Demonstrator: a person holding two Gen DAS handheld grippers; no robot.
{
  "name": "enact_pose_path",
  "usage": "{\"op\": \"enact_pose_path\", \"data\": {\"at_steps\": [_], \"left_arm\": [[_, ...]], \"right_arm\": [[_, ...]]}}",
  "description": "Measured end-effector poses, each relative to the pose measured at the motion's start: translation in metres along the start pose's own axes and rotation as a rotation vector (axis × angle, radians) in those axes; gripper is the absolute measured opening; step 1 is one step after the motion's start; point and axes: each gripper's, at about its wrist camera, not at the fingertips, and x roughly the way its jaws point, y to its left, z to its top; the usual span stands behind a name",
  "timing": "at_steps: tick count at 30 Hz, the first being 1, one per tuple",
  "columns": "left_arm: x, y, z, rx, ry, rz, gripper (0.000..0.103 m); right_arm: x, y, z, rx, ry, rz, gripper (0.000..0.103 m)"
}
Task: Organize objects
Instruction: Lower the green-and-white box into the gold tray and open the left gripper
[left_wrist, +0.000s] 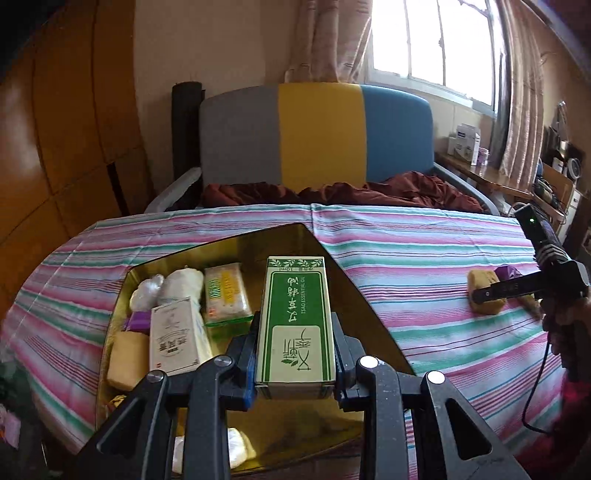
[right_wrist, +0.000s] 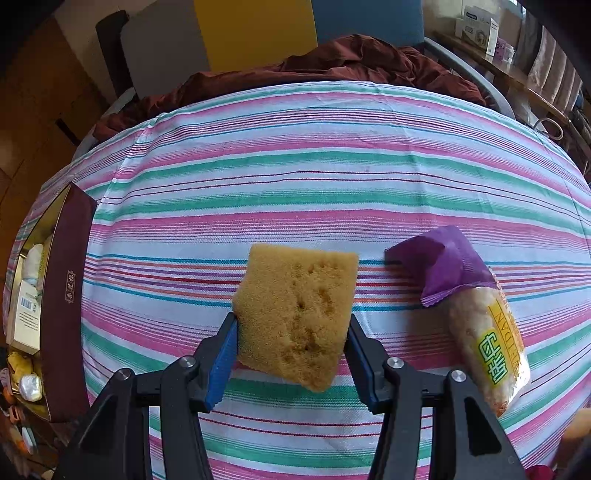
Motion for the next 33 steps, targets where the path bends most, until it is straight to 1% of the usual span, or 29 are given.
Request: {"op": "enact_pose_path", "data": {"at_steps": [5, 9, 14, 17, 19, 22, 24, 26, 31, 33], "left_arm": [[0.002, 0.027, -0.012, -0.034, 0.024, 0.04, 0.031], [0.005, 0.048, -0.022, -0.074, 0.058, 0.05, 0.031], [0.009, 0.075, -0.038, -0.16, 0.116, 0.006, 0.031], [0.007, 0.086, -0.046, -0.19, 0.125, -0.011, 0.031], [0.007, 0.092, -0.049, -0.214, 0.135, -0.042, 0.031], [0.01, 0.092, -0.049, -0.249, 0.148, -0.101, 0.031], [0.014, 0.083, -0.046, -0.243, 0.159, -0.136, 0.031], [0.021, 0.073, -0.042, -0.23, 0.172, -0.153, 0.031], [0.051, 0.061, -0.038, -0.24, 0.257, -0.131, 0.031], [0.058, 0.059, -0.039, -0.239, 0.273, -0.117, 0.031]], "right_arm": [[0.002, 0.005, 0.001, -0.02, 0.001, -0.014, 0.055], [0.005, 0.01, -0.001, -0.046, 0.011, -0.03, 0.055], [0.008, 0.02, 0.0, -0.077, 0.015, -0.058, 0.054], [0.009, 0.021, 0.001, -0.07, 0.016, -0.053, 0.054], [0.008, 0.023, 0.002, -0.069, 0.017, -0.052, 0.054], [0.01, 0.028, 0.003, -0.073, 0.018, -0.056, 0.054], [0.009, 0.028, 0.004, -0.069, 0.019, -0.054, 0.054], [0.006, 0.025, 0.002, -0.068, 0.018, -0.051, 0.054], [0.004, 0.022, 0.002, -0.07, 0.018, -0.05, 0.054], [0.004, 0.021, 0.001, -0.073, 0.017, -0.051, 0.054]]}}
